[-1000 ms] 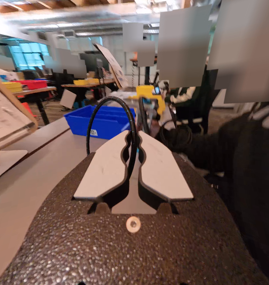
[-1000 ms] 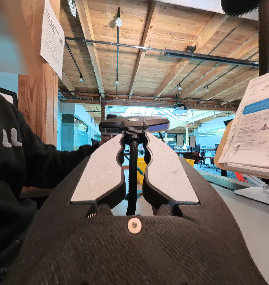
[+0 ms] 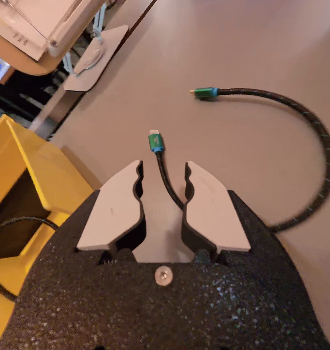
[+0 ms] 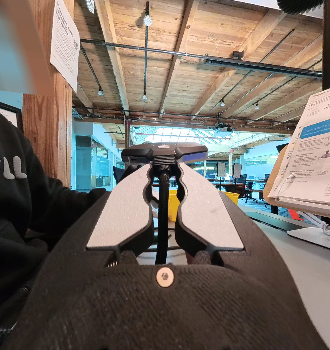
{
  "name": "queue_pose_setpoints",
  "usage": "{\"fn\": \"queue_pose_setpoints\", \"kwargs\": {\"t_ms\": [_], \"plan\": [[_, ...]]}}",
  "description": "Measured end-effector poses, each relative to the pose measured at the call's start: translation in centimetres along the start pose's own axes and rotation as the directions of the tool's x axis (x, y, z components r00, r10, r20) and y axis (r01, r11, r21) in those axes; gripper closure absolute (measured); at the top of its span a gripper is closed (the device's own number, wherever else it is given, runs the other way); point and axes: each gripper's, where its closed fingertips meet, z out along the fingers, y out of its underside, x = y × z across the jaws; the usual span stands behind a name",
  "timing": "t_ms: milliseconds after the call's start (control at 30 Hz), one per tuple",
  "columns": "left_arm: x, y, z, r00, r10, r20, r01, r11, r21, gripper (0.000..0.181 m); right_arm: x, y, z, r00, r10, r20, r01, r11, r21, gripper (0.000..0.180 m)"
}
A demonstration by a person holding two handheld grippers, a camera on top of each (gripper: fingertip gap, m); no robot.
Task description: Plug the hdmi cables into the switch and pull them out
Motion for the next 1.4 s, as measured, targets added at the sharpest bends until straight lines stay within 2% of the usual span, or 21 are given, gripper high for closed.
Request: {"fn": "queue_pose_setpoints", "kwargs": {"t_ms": [67,133,233,300,367,467,633,767,833,933,1100,1200,1400], "plan": [[-0.5,-0.4,2.1,0.996,0.06,0.07,-0.056,0.997,-0.055,0.136,-0.1,0.2,0.1,1.0,-0.002,0.003,0.002,1.0,-0.009,0.158],[-0.8,-0.1,4.4,0.995,0.064,0.073,-0.054,0.991,-0.126,0.136,-0.1,0.2,0.0,1.0,-0.002,0.001,0.002,1.0,-0.01,0.158],[-1.0,0.6,6.7,0.999,-0.045,0.012,0.046,0.974,-0.223,0.128,-0.1,-0.1,-0.1,1.0,-0.003,0.005,0.003,1.0,0.002,0.158],[-1.4,0.3,7.5,0.985,-0.168,-0.034,0.155,0.958,-0.242,0.128,-0.2,-0.2,-0.1,1.0,-0.001,0.009,0.001,1.0,0.006,0.158],[-1.7,0.3,7.7,0.946,-0.31,-0.098,0.27,0.917,-0.294,0.133,-0.2,-0.2,-0.1,1.0,-0.002,0.015,0.002,1.0,0.004,0.158],[-1.9,1.3,7.7,0.858,-0.484,-0.169,0.367,0.81,-0.456,0.135,-0.2,0.0,0.0,1.0,0.002,0.018,-0.002,1.0,-0.005,0.158],[-0.6,1.4,7.4,0.76,-0.589,-0.275,0.316,0.705,-0.635,0.14,-0.3,0.0,0.1,1.0,0.003,0.026,-0.003,1.0,-0.009,0.158],[0.7,0.5,7.5,0.652,-0.675,-0.345,0.299,0.647,-0.702,0.154,-0.3,-0.1,0.0,1.0,0.002,0.027,-0.002,1.0,-0.006,0.158],[1.0,0.5,7.9,0.638,-0.683,-0.355,0.293,0.642,-0.708,0.168,-0.3,0.0,0.0,1.0,0.002,0.027,-0.001,1.0,-0.008,0.158],[2.1,-0.3,8.1,0.59,-0.69,-0.419,0.294,0.667,-0.685,0.168,-0.3,0.1,0.1,1.0,0.001,0.028,-0.001,1.0,-0.013,0.158],[3.1,-0.8,8.1,0.633,-0.546,-0.55,0.226,0.809,-0.542,0.169,-0.5,0.0,0.1,0.999,0.002,0.04,-0.002,1.0,-0.01,0.158],[4.3,-2.5,7.0,0.553,-0.547,-0.629,0.242,0.828,-0.506,0.169,-0.7,0.1,0.2,0.998,0.008,0.059,-0.008,1.0,-0.013,0.158],[4.6,-6.0,3.7,0.403,-0.51,-0.76,0.176,0.858,-0.483,0.17,-1.7,1.2,0.7,0.993,0.02,0.116,-0.011,0.997,-0.077,0.158]]}}
